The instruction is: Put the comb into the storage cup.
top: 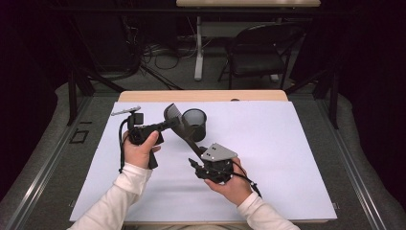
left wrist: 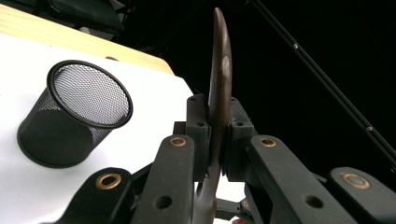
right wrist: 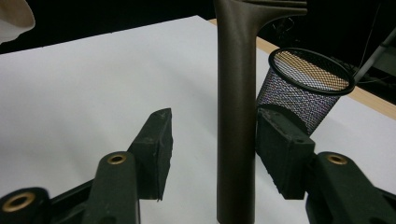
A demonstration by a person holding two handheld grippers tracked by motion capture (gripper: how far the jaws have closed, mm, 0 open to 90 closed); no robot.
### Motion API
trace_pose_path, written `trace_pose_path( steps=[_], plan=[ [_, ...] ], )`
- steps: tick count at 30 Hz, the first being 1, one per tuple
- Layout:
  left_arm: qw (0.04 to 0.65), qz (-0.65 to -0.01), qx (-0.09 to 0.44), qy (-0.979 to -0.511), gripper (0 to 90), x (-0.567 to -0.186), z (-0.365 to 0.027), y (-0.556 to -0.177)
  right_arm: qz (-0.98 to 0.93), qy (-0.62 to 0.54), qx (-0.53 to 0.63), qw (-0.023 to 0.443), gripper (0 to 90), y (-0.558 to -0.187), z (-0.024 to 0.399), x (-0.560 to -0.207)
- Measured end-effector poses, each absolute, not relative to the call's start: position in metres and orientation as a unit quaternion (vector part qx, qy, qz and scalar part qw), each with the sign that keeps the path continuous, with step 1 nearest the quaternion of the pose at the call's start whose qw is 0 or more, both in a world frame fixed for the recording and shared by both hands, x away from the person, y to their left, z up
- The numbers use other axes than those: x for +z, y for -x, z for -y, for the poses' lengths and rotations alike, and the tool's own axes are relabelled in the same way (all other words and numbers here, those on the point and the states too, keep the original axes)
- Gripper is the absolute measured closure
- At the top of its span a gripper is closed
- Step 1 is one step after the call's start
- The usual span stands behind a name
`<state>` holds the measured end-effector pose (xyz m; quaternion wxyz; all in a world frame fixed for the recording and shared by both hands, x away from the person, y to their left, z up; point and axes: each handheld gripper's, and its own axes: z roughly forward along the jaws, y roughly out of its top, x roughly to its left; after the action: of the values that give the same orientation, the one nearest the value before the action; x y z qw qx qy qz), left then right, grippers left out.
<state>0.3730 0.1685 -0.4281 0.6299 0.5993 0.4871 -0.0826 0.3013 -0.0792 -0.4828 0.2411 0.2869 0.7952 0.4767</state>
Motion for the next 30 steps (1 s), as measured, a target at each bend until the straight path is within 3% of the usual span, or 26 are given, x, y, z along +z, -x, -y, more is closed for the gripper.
trace_pose_path(
  steps=[16, 30],
  plan=[
    [0.638, -0.476, -0.054, -0.603, 83.9, -0.4254, -0.1699, -0.3704, -0.793, -0.289, 0.473, 0.254, 34.9, -0.3015, 0.0796, -0.4812],
    [0.639, -0.462, -0.018, -0.615, 83.9, -0.4206, -0.1695, -0.3680, -0.797, -0.269, 0.470, 0.266, 35.3, -0.2988, 0.0794, -0.4763]
  ],
)
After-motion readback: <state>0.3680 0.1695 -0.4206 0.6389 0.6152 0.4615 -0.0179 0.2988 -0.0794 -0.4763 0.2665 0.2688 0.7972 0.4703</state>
